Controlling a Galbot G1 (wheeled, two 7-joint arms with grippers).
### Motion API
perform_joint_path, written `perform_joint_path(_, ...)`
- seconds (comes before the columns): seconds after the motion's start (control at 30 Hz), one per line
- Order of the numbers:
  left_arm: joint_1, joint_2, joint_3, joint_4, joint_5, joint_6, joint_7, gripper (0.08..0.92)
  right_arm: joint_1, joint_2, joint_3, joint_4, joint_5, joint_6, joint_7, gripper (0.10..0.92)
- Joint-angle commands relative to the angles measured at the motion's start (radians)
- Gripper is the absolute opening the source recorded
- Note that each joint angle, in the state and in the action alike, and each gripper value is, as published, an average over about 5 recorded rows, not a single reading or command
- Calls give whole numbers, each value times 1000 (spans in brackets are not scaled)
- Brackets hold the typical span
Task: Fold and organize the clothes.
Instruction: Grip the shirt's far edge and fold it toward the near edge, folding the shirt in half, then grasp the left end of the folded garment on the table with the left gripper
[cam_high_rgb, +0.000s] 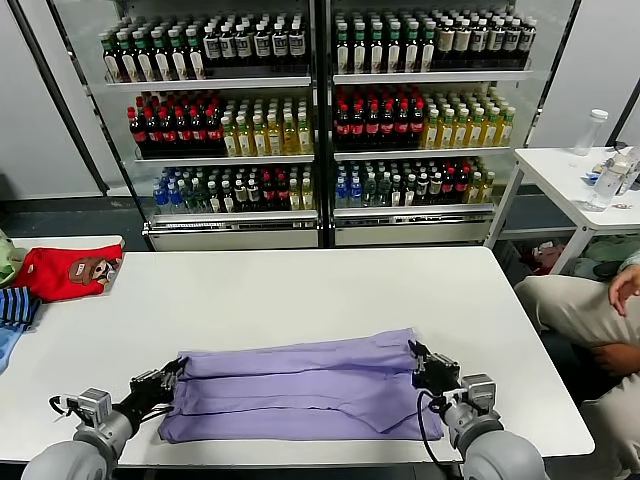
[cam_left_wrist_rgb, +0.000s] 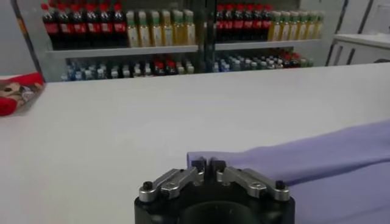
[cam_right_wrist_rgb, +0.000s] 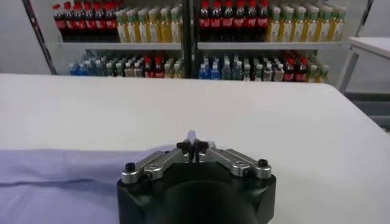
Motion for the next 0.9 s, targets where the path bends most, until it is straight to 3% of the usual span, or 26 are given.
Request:
perform_joint_path(0.03,38,-1,-36,-78,-1,14,-98,292,-37,-12,48,37,-19,-7,0,343)
perform_joint_path(0.3,107,-26,-38,-194,-49,87,-152,516,-85,-10,121,78,-26,-7,-3,568)
perform_joint_path(0.43,120,-53,39,-208,-46,103,-266,638,-96,-1,122,73,-42,-5,-2,689)
perform_joint_path(0.57,105,-80,120,-219,-60,124,-449,749,-99,6,119,71,-51,-5,-1,788)
perform_joint_path(0.7,87,-89,139,-210,-84,118,-534,812,-100,14,115,68,-62,-5,-1,819)
perform_joint_path(0.9,93,-81,129,-214,-112,130,-563,823,-103,24,110,61,-74,-4,-2,823)
